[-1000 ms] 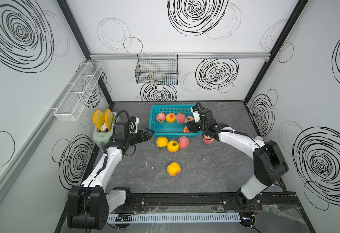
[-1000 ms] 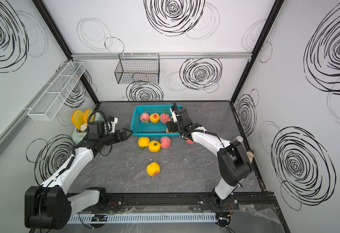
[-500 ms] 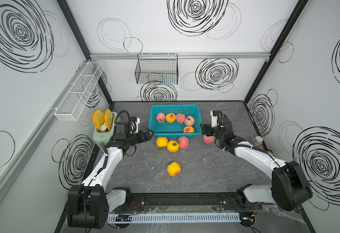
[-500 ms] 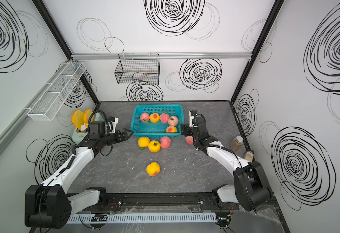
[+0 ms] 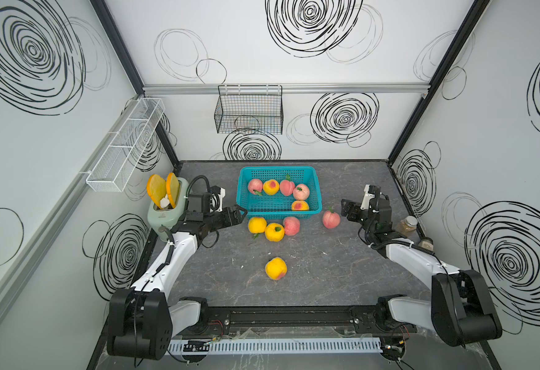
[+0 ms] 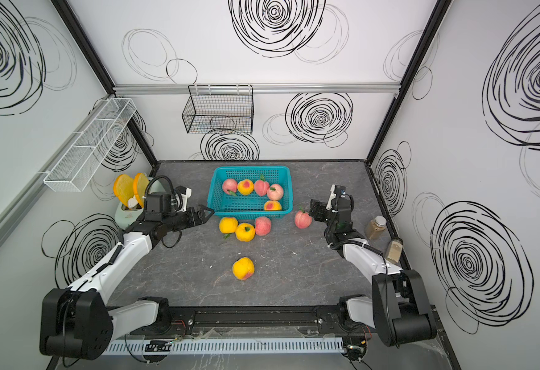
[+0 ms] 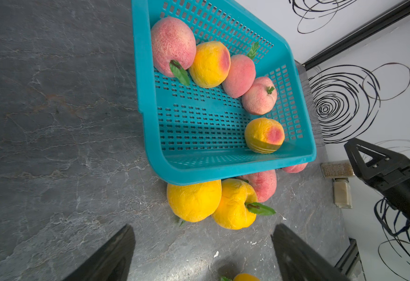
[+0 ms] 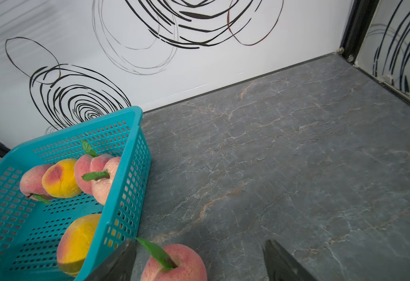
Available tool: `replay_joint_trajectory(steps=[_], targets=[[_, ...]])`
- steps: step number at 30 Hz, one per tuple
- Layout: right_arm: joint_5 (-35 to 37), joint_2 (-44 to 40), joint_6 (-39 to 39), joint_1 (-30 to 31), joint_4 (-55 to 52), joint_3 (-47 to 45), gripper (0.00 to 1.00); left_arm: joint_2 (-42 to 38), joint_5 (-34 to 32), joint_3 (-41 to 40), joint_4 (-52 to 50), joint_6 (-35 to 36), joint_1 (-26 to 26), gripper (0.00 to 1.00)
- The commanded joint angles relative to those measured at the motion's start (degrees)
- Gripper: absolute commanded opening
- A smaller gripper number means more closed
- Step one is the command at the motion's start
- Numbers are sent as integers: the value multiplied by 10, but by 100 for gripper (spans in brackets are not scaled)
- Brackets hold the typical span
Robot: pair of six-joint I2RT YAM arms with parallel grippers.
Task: Put the peaches into the basket
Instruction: Place the peach in the basket, then pick up the peach from the center of the board.
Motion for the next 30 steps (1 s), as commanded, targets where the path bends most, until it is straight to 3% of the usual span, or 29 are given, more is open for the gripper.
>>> replay_joint_trajectory(steps=[1, 12, 30], targets=[[-7, 5, 15, -2, 43, -16, 86, 6, -9, 1, 11, 1, -8, 92], [14, -2, 18, 0, 99, -64, 86, 18, -18, 6, 14, -4, -31, 92], [12, 18, 21, 16, 148, -92, 86, 24, -101, 13, -14, 10, -156, 92]])
